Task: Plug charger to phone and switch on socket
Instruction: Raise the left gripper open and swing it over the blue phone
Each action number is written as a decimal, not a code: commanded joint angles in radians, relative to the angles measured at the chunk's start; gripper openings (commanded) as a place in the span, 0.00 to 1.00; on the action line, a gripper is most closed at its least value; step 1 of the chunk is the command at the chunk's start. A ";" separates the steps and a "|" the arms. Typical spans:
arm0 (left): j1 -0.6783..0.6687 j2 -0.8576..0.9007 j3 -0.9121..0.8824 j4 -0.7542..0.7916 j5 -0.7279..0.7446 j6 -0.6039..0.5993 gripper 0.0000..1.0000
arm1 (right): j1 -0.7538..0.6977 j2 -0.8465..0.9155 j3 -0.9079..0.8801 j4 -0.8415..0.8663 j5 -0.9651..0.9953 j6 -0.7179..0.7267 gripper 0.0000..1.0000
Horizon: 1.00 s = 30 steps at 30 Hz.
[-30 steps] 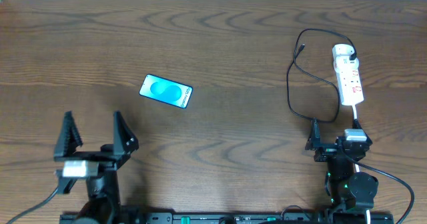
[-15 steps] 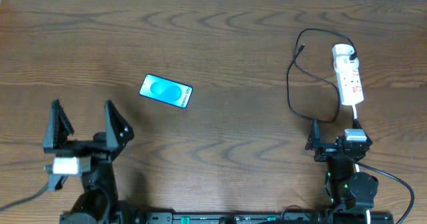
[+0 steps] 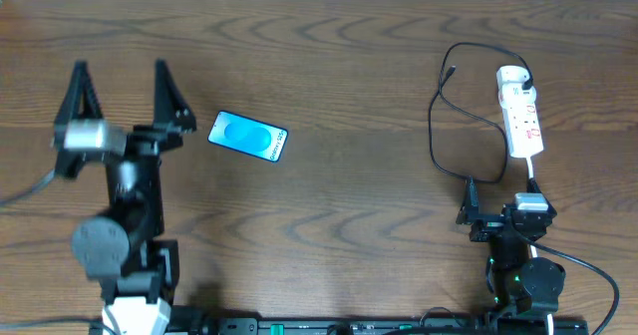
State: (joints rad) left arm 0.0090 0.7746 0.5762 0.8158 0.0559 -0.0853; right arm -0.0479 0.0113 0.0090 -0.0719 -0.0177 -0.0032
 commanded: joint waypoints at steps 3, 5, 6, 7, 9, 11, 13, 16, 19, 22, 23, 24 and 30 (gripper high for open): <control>-0.005 0.116 0.151 -0.113 0.143 -0.010 0.96 | 0.006 -0.006 -0.003 -0.003 0.008 0.017 0.99; -0.006 0.148 0.198 -0.213 0.143 -0.010 0.96 | 0.006 -0.006 -0.003 -0.003 0.008 0.017 0.99; -0.006 0.155 0.219 -0.277 0.142 -0.010 0.96 | 0.006 -0.006 -0.003 -0.003 0.008 0.017 0.99; -0.006 0.159 0.229 -0.315 0.142 -0.010 0.96 | 0.006 -0.006 -0.003 -0.003 0.008 0.017 0.99; -0.006 0.160 0.235 -0.368 0.120 -0.035 0.96 | 0.006 -0.006 -0.003 -0.003 0.008 0.017 0.99; -0.006 0.161 0.235 -0.413 0.080 -0.079 0.96 | 0.006 -0.006 -0.003 -0.003 0.008 0.017 0.99; -0.006 0.161 0.236 -0.453 0.063 -0.094 0.96 | 0.006 -0.006 -0.003 -0.003 0.008 0.017 0.99; -0.006 0.162 0.240 -0.500 0.063 -0.094 0.96 | 0.006 -0.006 -0.003 -0.003 0.008 0.017 0.99; -0.006 0.173 0.265 -0.567 0.063 -0.097 0.96 | 0.006 -0.006 -0.003 -0.003 0.008 0.017 0.99; -0.006 0.208 0.340 -0.718 0.063 -0.097 0.96 | 0.006 -0.006 -0.003 -0.003 0.008 0.017 0.99; -0.006 0.229 0.378 -0.771 0.063 -0.096 0.96 | 0.006 -0.006 -0.003 -0.003 0.008 0.017 0.99; -0.006 0.243 0.400 -0.803 0.063 -0.097 0.96 | 0.006 -0.006 -0.003 -0.003 0.008 0.017 0.99; -0.006 0.374 0.576 -1.047 0.064 -0.096 0.96 | 0.006 -0.006 -0.003 -0.003 0.008 0.017 0.99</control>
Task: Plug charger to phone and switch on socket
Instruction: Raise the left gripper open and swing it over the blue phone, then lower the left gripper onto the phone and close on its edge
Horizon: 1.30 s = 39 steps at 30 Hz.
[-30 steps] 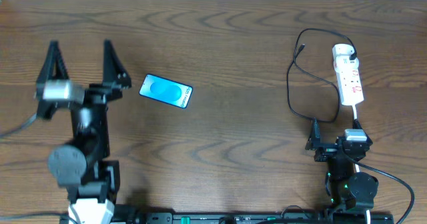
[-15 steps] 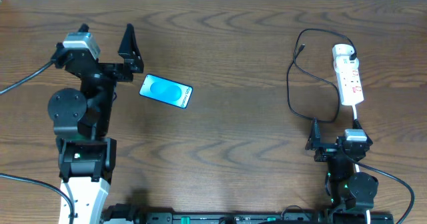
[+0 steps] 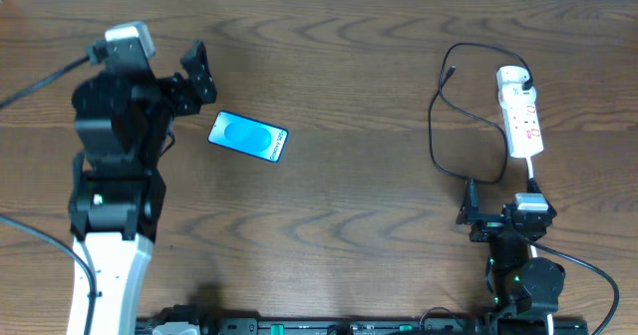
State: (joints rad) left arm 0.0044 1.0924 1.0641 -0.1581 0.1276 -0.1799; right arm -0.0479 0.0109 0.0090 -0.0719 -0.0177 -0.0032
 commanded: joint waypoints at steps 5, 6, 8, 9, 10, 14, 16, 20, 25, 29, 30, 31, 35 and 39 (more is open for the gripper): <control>-0.002 0.166 0.209 -0.250 -0.008 -0.001 0.96 | 0.006 -0.006 -0.003 -0.003 0.008 0.017 0.99; -0.002 0.183 0.227 -0.275 -0.007 -0.001 0.96 | 0.006 -0.006 -0.003 -0.003 0.008 0.017 0.99; -0.002 0.216 0.259 -0.313 -0.004 -0.001 0.96 | 0.006 -0.006 -0.003 -0.003 0.008 0.017 0.99; -0.002 0.229 0.271 -0.325 -0.004 -0.001 0.96 | 0.006 -0.006 -0.003 -0.003 0.008 0.017 0.99; -0.002 0.250 0.292 -0.346 -0.004 -0.001 0.96 | 0.006 -0.006 -0.003 -0.003 0.008 0.017 0.99; -0.008 0.320 0.363 -0.418 0.004 0.002 0.96 | 0.006 -0.006 -0.003 -0.003 0.008 0.017 0.99; -0.018 0.364 0.400 -0.456 0.003 0.003 0.96 | 0.006 -0.006 -0.003 -0.003 0.008 0.017 0.99; -0.043 0.457 0.457 -0.515 0.004 0.029 0.96 | 0.006 -0.006 -0.003 -0.003 0.008 0.017 0.99; -0.056 0.550 0.494 -0.534 0.003 0.030 0.96 | 0.006 -0.006 -0.003 -0.003 0.008 0.017 0.99; -0.055 0.602 0.501 -0.533 0.003 0.029 0.96 | 0.006 -0.006 -0.003 -0.003 0.008 0.017 0.99; -0.055 0.615 0.509 -0.533 0.003 0.029 0.96 | 0.006 -0.006 -0.003 -0.003 0.008 0.017 0.99; -0.055 0.624 0.518 -0.534 0.003 0.029 0.96 | 0.006 -0.006 -0.003 -0.003 0.008 0.017 0.99; -0.055 0.693 0.593 -0.553 0.003 0.030 0.96 | 0.006 -0.006 -0.003 -0.003 0.008 0.017 0.99; -0.055 0.765 0.686 -0.621 0.003 0.053 0.96 | 0.006 -0.006 -0.003 -0.003 0.008 0.017 0.99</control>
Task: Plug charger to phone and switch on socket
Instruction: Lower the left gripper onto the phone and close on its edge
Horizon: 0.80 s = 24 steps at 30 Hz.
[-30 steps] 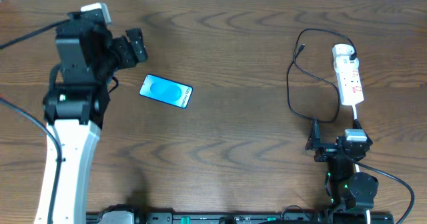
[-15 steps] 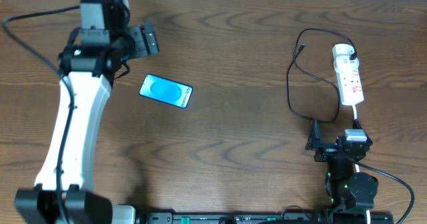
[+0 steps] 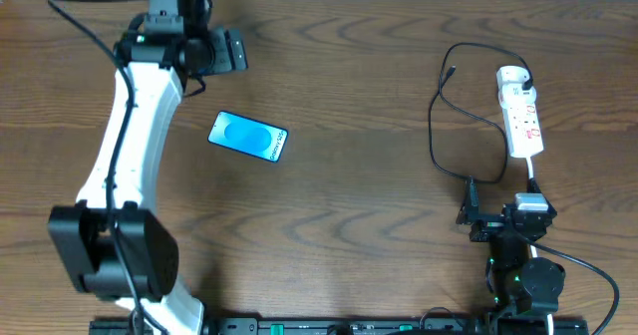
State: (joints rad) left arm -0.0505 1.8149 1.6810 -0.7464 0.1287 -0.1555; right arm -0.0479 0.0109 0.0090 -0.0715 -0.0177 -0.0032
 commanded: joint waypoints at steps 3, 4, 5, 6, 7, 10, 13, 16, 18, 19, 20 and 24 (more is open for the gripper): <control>0.000 0.091 0.117 -0.083 0.002 0.027 0.96 | 0.006 -0.006 -0.003 -0.003 0.008 0.017 0.99; 0.000 0.097 0.117 -0.088 0.002 0.027 0.96 | 0.006 -0.006 -0.003 -0.003 0.008 0.017 0.99; 0.000 0.100 0.117 -0.088 0.003 0.027 0.96 | 0.006 -0.006 -0.003 -0.003 0.008 0.017 0.99; -0.001 0.100 0.117 -0.088 0.004 0.027 0.96 | 0.006 -0.006 -0.003 -0.003 0.008 0.017 0.99; -0.001 0.100 0.117 -0.087 0.018 0.027 0.96 | 0.006 -0.006 -0.003 -0.003 0.008 0.017 0.99; -0.001 0.100 0.116 -0.115 0.083 0.026 0.96 | 0.006 -0.006 -0.003 -0.003 0.008 0.017 0.99; 0.000 0.100 0.116 -0.139 0.085 0.027 0.96 | 0.006 -0.006 -0.003 -0.003 0.008 0.017 0.99; -0.001 0.100 0.114 -0.144 0.093 0.026 0.96 | 0.006 -0.006 -0.003 -0.003 0.008 0.017 0.99; -0.001 0.100 0.110 -0.143 0.092 0.023 0.96 | 0.006 -0.006 -0.003 -0.003 0.008 0.017 0.99; -0.001 0.101 0.106 -0.145 0.092 0.023 0.96 | 0.006 -0.006 -0.003 -0.003 0.008 0.017 0.99; 0.000 0.101 0.104 -0.155 0.092 0.002 0.96 | 0.006 -0.006 -0.003 -0.003 0.008 0.017 0.99; -0.001 0.105 0.084 -0.213 -0.007 -0.307 0.96 | 0.006 -0.006 -0.003 -0.003 0.008 0.017 0.99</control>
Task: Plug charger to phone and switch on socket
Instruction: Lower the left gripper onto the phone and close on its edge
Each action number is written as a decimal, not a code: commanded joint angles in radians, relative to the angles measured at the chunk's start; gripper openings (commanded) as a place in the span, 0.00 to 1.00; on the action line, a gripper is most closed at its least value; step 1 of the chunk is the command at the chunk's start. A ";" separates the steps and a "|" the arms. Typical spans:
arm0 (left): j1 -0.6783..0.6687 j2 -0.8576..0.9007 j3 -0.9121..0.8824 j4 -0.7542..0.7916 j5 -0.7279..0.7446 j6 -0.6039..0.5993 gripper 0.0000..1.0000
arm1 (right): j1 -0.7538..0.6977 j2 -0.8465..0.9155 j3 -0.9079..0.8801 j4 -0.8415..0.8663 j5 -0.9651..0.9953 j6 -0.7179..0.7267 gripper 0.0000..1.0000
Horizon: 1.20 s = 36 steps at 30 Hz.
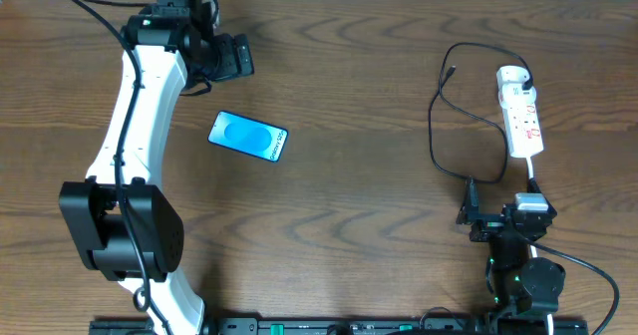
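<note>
The blue phone (248, 137) lies flat on the wooden table (339, 175), left of centre. My left gripper (235, 58) hangs beyond it near the far edge, pointing down; its fingers look apart and hold nothing. A white power strip (521, 114) lies at the far right with a white charger (510, 76) plugged into its far end. The charger's black cable (435, 126) loops left of the strip, and its free plug end (452, 73) lies on the table. My right gripper (468, 203) rests folded near the front right, shut and empty.
The left arm's white links (130, 126) stretch from its base (120, 245) at the front left across the table's left side. The right arm's base (523, 275) sits by the front edge, with the strip's cord running down to it.
My left gripper has shifted a little to the right and slightly nearer, closer to the phone's far side. The phone, cable, strip and right arm have not moved.
My left arm first sat folded at the front left, with its gripper wide open to the left of the phone. Then it stood raised over that spot, then stretched out to the far edge. Now its gripper hangs just beyond the phone. Nothing else has moved.
</note>
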State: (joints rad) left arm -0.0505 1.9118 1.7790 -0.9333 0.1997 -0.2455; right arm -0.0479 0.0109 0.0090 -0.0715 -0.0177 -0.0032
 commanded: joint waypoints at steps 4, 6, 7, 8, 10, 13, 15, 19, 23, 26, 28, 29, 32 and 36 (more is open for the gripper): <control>-0.001 0.015 -0.083 -0.038 -0.115 -0.433 0.96 | 0.006 -0.006 -0.003 -0.003 0.008 0.017 0.99; -0.001 0.024 -0.111 -0.038 -0.115 -0.496 0.96 | 0.006 -0.006 -0.003 -0.003 0.008 0.017 0.99; -0.001 0.037 -0.134 -0.036 -0.115 -0.546 0.96 | 0.006 -0.006 -0.003 -0.003 0.008 0.017 0.99; -0.001 0.043 -0.143 -0.035 -0.115 -0.566 0.96 | 0.006 -0.006 -0.003 -0.003 0.008 0.017 0.99; -0.002 0.072 -0.155 -0.037 -0.113 -0.629 0.96 | 0.006 -0.006 -0.003 -0.003 0.008 0.017 0.99; -0.010 0.117 -0.156 -0.039 -0.092 -0.675 0.96 | 0.006 -0.006 -0.003 -0.003 0.008 0.017 0.99; -0.026 0.151 -0.156 -0.047 -0.088 -0.702 0.96 | 0.006 -0.006 -0.003 -0.003 0.008 0.017 0.99; -0.061 0.213 -0.156 -0.046 -0.087 -0.752 0.96 | 0.006 -0.006 -0.003 -0.003 0.008 0.017 0.99; -0.092 0.257 -0.156 -0.027 -0.088 -0.780 0.96 | 0.006 -0.006 -0.003 -0.003 0.008 0.017 0.99; -0.092 0.258 -0.157 -0.027 -0.088 -0.791 0.96 | 0.006 -0.006 -0.003 -0.003 0.008 0.017 0.99; -0.092 0.258 -0.157 -0.031 -0.088 -0.818 0.96 | 0.006 -0.006 -0.003 -0.003 0.008 0.017 0.99; -0.093 0.258 -0.159 -0.031 -0.087 -0.839 0.96 | 0.006 -0.006 -0.003 -0.003 0.008 0.017 0.99; -0.093 0.258 -0.167 -0.031 -0.087 -0.883 0.96 | 0.006 -0.006 -0.003 -0.003 0.008 0.017 0.99; -0.093 0.258 -0.196 -0.013 -0.088 -0.922 0.96 | 0.006 -0.006 -0.003 -0.003 0.008 0.017 0.99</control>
State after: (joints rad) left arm -0.1459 2.1620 1.6127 -0.9493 0.1181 -1.1095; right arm -0.0479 0.0109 0.0090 -0.0715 -0.0177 -0.0032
